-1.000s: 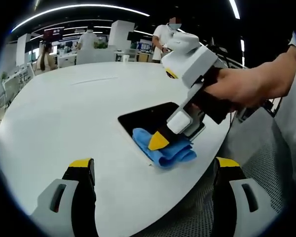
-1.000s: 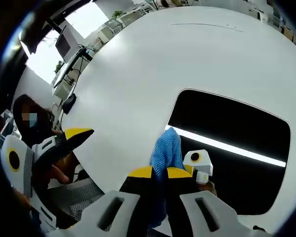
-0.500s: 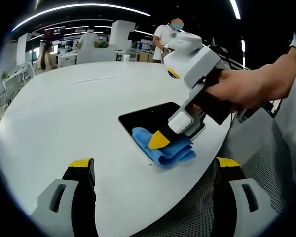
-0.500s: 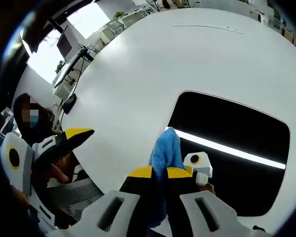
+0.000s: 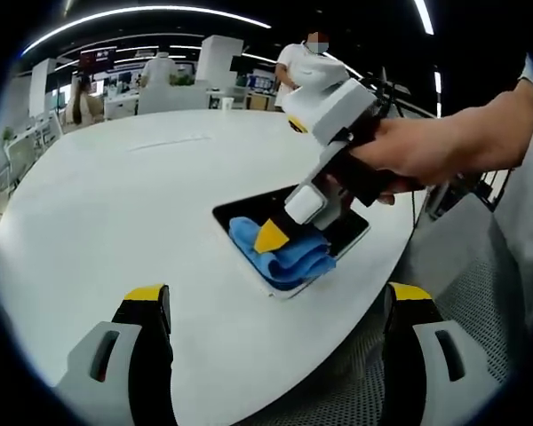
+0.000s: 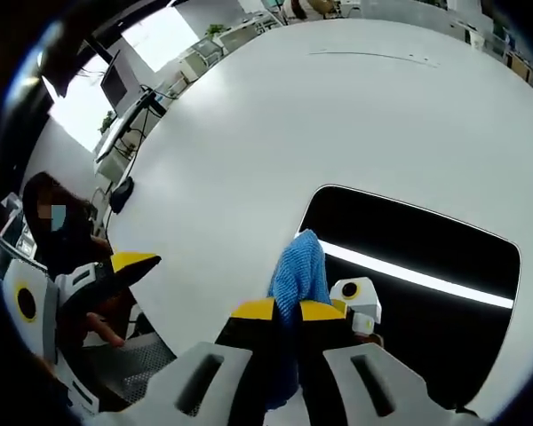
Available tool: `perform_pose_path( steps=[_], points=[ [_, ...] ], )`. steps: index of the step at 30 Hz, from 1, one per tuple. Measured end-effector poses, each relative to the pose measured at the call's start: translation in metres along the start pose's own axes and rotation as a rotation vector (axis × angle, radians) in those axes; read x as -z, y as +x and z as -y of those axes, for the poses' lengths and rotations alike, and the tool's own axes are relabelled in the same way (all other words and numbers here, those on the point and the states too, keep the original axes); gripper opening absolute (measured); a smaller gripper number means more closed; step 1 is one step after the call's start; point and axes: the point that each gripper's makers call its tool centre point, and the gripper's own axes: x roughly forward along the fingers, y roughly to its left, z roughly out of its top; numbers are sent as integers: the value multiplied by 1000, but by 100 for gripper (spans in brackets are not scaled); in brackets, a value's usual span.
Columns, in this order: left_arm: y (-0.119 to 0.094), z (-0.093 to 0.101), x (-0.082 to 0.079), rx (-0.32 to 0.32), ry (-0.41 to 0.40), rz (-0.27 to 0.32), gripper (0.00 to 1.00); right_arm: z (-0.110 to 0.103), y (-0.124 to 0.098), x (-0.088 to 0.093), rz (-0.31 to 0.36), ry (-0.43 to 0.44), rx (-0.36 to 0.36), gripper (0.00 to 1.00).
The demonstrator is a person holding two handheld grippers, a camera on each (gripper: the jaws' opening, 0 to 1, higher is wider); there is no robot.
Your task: Wipe the mirror surface with the cleaning cloth until all visible marks leave the cleaned area.
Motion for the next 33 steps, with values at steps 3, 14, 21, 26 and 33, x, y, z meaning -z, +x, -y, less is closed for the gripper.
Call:
perform_pose_path(
  steps=[3, 14, 21, 26, 33],
  points=[
    [0, 0, 1, 2, 0, -4, 99, 1, 1, -4, 1, -14, -6, 2],
    [0, -1, 1, 0, 1, -5, 99, 7, 5, -20, -4, -42, -6, 2],
    [0, -1, 2, 1, -3, -10, 99, 11, 8, -30, -3, -51, -1, 2],
    [0, 0, 2, 4, -2, -12, 99, 16, 11, -39, 3, -58, 6, 2],
    [0, 1, 2, 11, -12, -10, 99, 22, 14, -50, 15, -67, 17, 2]
  ],
)
